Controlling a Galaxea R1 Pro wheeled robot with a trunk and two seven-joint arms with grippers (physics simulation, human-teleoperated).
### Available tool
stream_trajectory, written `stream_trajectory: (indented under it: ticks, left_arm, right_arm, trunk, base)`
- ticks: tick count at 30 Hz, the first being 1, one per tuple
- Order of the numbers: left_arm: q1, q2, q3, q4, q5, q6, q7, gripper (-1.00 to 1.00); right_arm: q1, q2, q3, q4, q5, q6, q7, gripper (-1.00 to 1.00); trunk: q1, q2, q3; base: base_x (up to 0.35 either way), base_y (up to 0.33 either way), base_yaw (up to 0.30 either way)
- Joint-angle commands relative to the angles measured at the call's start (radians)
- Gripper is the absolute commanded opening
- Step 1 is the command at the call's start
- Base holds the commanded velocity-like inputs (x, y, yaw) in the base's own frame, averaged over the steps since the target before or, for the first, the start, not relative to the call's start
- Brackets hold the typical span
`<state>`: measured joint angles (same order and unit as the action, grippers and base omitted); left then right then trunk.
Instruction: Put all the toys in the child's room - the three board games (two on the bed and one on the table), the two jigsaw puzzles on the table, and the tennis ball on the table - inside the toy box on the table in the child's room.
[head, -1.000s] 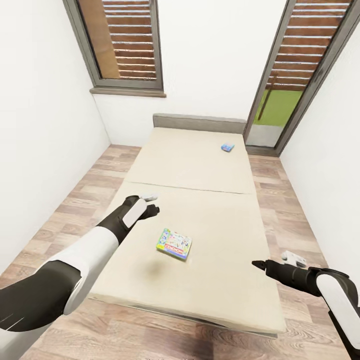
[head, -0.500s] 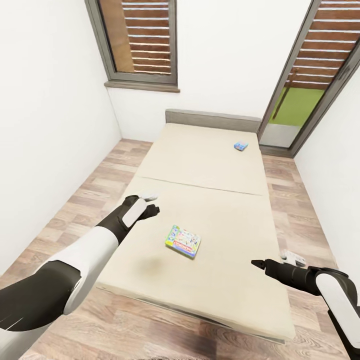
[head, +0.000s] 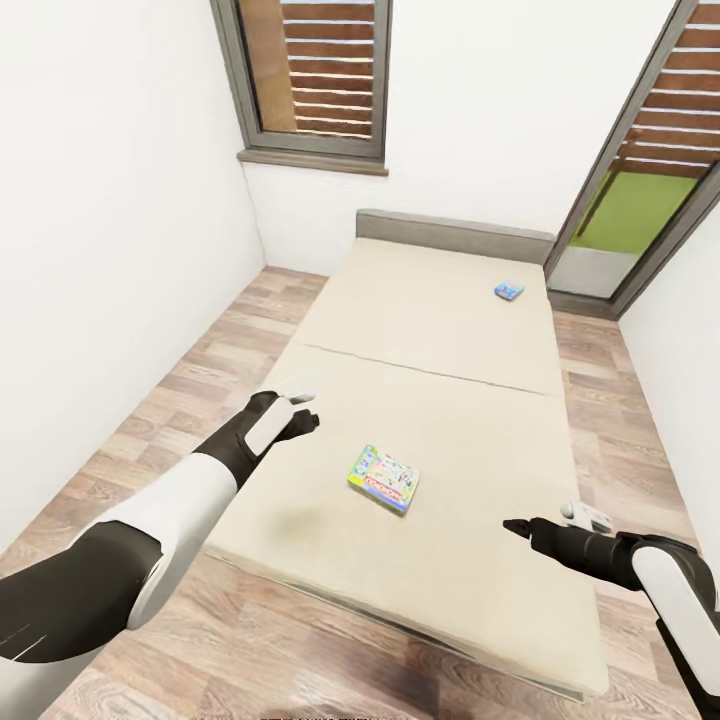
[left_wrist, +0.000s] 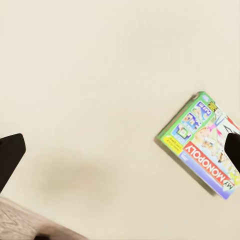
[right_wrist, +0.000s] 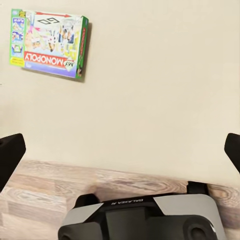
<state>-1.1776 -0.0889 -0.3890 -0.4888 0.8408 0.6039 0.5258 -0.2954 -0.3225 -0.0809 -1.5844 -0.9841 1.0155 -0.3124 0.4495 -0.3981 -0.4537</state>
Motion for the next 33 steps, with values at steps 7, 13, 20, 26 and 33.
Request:
stream_trajectory:
  ticks: [7, 13, 20, 26, 33]
  left_arm:
    - [-0.001, -0.007, -0.005, -0.009, 0.011, 0.014, 0.013, 1.00]
    - [0.001, -0.010, -0.005, -0.048, 0.010, 0.077, 0.017, 1.00]
    - [0.025, -0.006, -0.004, -0.061, 0.007, 0.098, 0.011, 1.00]
    - [0.035, -0.001, -0.002, -0.063, 0.004, 0.090, 0.009, 1.00]
    - [0.036, 0.000, -0.009, -0.067, -0.001, 0.087, 0.011, 1.00]
  right_arm:
    - [-0.003, 0.004, 0.000, -0.001, -0.011, 0.003, -0.010, 1.00]
    - [-0.005, 0.007, 0.006, -0.001, -0.011, 0.002, -0.010, 1.00]
    - [-0.004, 0.005, 0.001, -0.002, -0.011, 0.002, -0.010, 1.00]
    - [-0.001, 0.004, -0.001, -0.002, -0.011, 0.002, -0.010, 1.00]
    - [-0.001, 0.005, -0.001, -0.002, -0.011, 0.002, -0.009, 1.00]
  trunk:
    - [0.001, -0.002, -0.012]
    - [0.001, -0.002, -0.020]
    - [0.001, -0.002, -0.030]
    - [0.001, -0.002, -0.039]
    - [0.001, -0.002, -0.049]
  base:
    - [0.000, 0.000, 0.163]
    - [0.000, 0.000, 0.162]
    - [0.000, 0.000, 0.161]
    - [0.000, 0.000, 0.160]
    - [0.000, 0.000, 0.158]
